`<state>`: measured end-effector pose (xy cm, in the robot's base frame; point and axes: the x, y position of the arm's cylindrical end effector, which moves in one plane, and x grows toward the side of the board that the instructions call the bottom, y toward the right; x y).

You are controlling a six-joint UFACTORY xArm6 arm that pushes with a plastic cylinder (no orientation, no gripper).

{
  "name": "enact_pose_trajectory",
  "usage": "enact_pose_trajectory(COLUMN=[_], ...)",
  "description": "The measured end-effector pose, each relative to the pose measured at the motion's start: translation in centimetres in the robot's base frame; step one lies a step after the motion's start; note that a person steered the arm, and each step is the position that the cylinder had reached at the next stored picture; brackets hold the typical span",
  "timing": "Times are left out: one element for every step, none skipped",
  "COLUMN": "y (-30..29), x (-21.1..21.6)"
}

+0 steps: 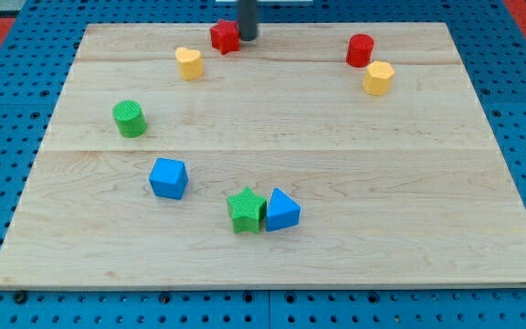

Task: Move the red circle to the left and up a bit

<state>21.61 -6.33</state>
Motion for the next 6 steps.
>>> enact_pose_trajectory(y=[-7.5, -9.9, -12.6, -12.9, -11.4, -1.4], x=[0.3, 0.8, 0.8, 0.8, 0.8, 1.4])
